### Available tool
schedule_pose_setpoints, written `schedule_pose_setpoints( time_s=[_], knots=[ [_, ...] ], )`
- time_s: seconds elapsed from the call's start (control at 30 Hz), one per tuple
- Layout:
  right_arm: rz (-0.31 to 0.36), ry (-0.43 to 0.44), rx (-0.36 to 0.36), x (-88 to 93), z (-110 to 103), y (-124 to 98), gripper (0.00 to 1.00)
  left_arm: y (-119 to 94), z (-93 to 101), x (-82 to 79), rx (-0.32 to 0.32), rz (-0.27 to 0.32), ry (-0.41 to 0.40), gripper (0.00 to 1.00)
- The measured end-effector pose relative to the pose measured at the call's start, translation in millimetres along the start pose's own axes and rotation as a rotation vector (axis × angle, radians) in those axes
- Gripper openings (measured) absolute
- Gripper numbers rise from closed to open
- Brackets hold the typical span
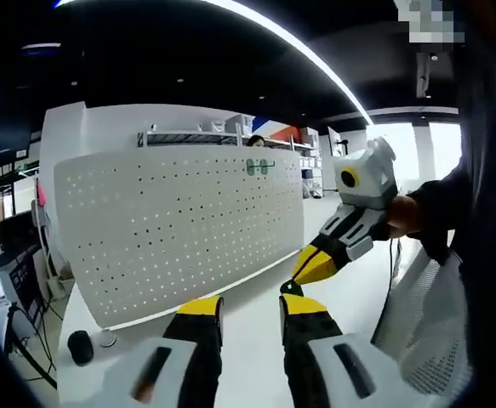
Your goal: Insert the hook assembly into the mounting plate slot until the hook locks in place.
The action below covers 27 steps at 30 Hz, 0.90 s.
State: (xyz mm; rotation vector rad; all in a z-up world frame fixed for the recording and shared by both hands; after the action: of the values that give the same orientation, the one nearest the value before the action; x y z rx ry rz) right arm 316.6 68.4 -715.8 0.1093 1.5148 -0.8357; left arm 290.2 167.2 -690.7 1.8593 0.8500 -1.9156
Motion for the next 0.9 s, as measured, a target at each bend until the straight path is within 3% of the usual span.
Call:
schedule_pose_setpoints(
  time_s=[0.57,0.9],
  knots=[
    [0.071,-0.052,-0.225,-21.9,-34,-20,0.00,12,28.8,-0.9,0.199,-0.006,0.017,0.20],
    [0.084,-0.083,-0.335,-26.1,-52,-28,0.00,9,46.8,-5.6,0.324,0.028,0.006,0.15]
  ],
)
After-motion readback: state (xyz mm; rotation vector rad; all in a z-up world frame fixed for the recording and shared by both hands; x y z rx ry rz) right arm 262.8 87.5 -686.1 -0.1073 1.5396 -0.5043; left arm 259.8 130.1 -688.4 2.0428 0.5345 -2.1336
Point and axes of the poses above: the point that each gripper's makers call its tool centre point, and the gripper's own axes: y roughly forward along the fingers, z roughly to its right, x roughly out of its underside, the point moved 2 cm from there along -y, roughly backward along the fingers, and after that the axes turned 11 degrees about x, right-handed, at the moved point
